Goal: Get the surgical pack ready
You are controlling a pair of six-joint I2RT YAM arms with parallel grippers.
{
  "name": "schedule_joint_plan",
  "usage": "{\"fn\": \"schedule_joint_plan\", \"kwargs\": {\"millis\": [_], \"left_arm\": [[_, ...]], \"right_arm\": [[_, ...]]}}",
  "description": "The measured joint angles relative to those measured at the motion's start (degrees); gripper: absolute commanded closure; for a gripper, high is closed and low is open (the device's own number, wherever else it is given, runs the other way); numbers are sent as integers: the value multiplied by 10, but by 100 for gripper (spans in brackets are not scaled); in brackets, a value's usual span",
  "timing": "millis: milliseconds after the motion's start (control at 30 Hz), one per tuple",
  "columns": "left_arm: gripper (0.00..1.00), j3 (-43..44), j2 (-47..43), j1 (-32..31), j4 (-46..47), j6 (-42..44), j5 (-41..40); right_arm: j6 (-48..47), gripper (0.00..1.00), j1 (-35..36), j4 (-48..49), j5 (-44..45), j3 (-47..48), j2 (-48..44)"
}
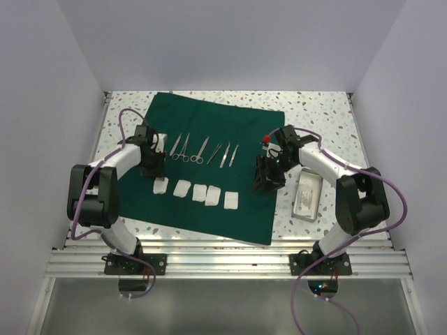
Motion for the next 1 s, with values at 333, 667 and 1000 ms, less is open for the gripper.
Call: {"fn": "schedule_joint_plan", "kwargs": {"millis": [333,667,1000], "left_arm": [[57,-9,15,-1,18,0,6],[74,-26,3,-2,39,-1,-1],[98,-43,-11,-2,52,-9,26]], "right_arm": [[0,43,0,0,0,0,0],[0,43,0,0,0,0,0],[0,43,0,-1,0,0,0]]}}
